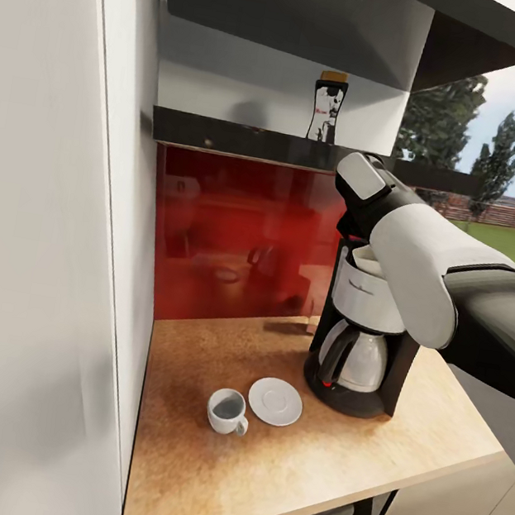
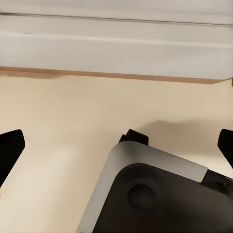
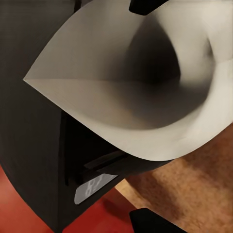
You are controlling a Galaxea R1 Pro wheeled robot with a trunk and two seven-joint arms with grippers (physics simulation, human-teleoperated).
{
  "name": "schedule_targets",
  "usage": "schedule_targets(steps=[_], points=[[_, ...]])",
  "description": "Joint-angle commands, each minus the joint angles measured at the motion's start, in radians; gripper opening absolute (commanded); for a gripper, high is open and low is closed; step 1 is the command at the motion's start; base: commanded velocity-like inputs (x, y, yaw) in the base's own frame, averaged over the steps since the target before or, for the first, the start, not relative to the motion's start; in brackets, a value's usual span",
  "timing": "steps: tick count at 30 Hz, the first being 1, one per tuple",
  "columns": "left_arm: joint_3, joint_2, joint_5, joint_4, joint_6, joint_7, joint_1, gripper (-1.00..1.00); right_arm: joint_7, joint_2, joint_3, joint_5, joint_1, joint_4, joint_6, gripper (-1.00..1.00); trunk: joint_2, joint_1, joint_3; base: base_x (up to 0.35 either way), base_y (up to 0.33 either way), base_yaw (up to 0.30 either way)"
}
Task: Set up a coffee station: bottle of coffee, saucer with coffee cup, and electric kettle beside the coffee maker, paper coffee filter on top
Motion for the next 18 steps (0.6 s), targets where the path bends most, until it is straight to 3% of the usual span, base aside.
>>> schedule_targets(steps=[1,12,18], points=[[-0.002,0.000,0.008,-0.001,-0.001,-0.001,0.000,1.00,-0.005,0.000,0.008,-0.008,-0.001,-0.001,0.008,1.00,-0.001,0.000,-0.001,0.000,0.000,0.000],[-0.002,0.000,0.008,-0.001,-0.001,-0.001,0.000,1.00,-0.005,0.000,0.008,-0.007,-0.001,-0.002,0.007,1.00,-0.001,0.000,-0.001,0.000,0.000,0.000],[-0.002,0.000,0.008,-0.001,-0.001,-0.001,0.000,1.00,-0.005,0.000,0.008,-0.007,-0.001,-0.003,0.007,1.00,0.020,-0.011,0.008,0.000,0.000,0.000]])
